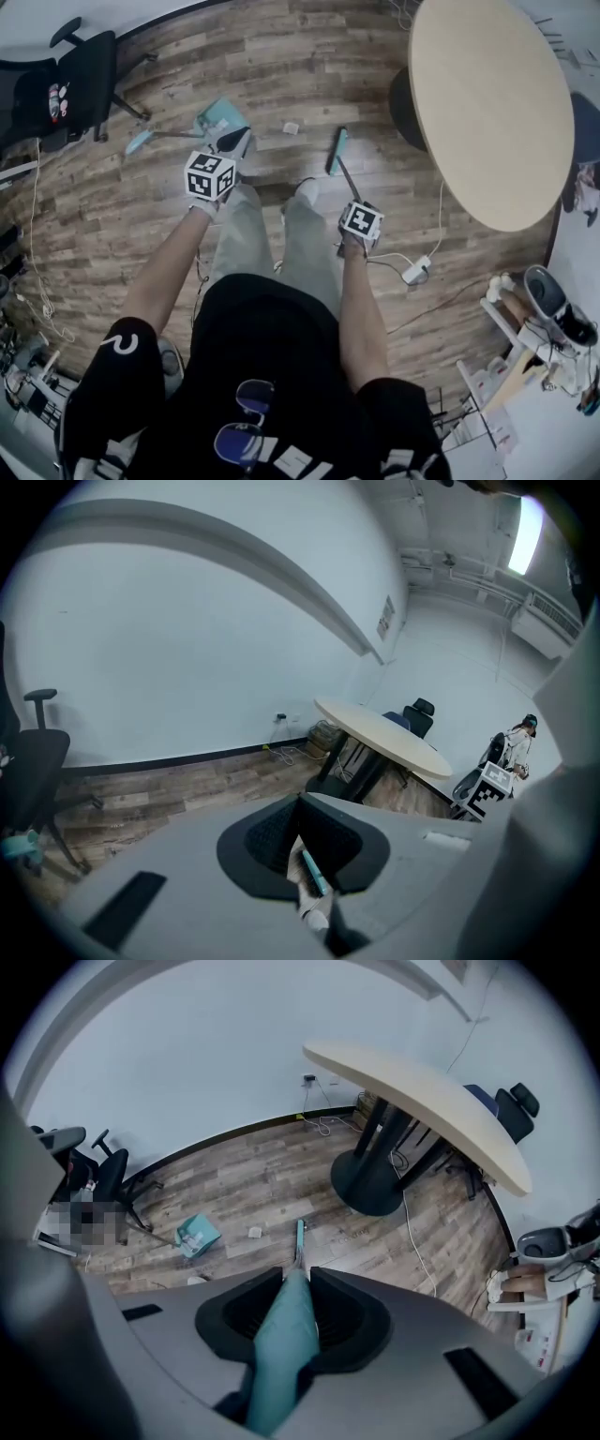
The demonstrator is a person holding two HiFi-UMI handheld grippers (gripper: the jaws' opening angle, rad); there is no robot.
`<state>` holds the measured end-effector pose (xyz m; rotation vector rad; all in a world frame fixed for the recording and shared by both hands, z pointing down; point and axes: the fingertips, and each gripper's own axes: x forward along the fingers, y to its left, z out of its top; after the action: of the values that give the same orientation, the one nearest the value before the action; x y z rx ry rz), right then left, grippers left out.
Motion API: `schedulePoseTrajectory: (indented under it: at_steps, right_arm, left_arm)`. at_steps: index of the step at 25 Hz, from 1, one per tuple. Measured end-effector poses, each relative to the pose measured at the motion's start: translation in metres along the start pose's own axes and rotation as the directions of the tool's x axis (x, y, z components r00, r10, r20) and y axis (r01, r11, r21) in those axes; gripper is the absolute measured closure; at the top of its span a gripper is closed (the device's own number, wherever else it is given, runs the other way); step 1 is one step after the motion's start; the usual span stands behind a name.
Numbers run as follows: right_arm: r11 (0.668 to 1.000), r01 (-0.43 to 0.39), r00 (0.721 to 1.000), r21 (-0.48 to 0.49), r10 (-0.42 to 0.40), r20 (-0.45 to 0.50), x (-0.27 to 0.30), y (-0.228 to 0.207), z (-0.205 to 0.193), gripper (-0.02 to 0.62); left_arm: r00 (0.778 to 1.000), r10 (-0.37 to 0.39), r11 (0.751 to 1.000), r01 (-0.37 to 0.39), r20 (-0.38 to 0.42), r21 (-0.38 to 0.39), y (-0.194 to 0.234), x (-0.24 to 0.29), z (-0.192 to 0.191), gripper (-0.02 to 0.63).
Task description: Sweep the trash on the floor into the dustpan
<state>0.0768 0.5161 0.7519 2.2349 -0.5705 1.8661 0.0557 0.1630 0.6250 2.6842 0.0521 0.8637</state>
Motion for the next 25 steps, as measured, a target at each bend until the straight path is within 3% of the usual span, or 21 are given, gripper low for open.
schedulePoseTrajectory:
  at_steps: [3, 8, 12, 18, 25]
  right_arm:
    - [0.997, 0.073, 0.996, -0.018, -0.074, -0.041, 0.009, 0.022, -0.014, 0.511]
    - [0.995, 0.098, 0.995, -0.025, -0.098, -0.001, 0.031, 0.106, -0.002, 0.511]
    - [1.000, 0.026, 0.999, 0.000, -0.026, 0.047, 0.048, 0.186, 0.019, 0.511]
    - [0.999, 0.038, 0.995, -0.030, -0.035, 0.095, 0.066, 0.270, 0.052, 0.511]
    - [0.994, 0.026, 0.993, -0.109, -0.013, 0.115, 0.079, 0.341, 0.089, 0.511]
  left_arm:
    - [1.000, -0.003, 1.000, 0.003, -0.009, -0.019, 0.026, -0.011, -0.012, 0.607]
    - [1.000, 0.013, 0.999, -0.014, -0.014, -0.043, 0.091, -0.045, -0.029, 0.607]
    - [0.998, 0.058, 0.995, -0.059, -0.016, -0.086, 0.155, -0.080, -0.043, 0.607]
    - [0.991, 0.134, 0.978, -0.132, 0.001, -0.161, 0.243, -0.122, -0.058, 0.607]
    - [0.976, 0.218, 0.943, -0.203, 0.027, -0.262, 0.297, -0.151, -0.077, 0.607]
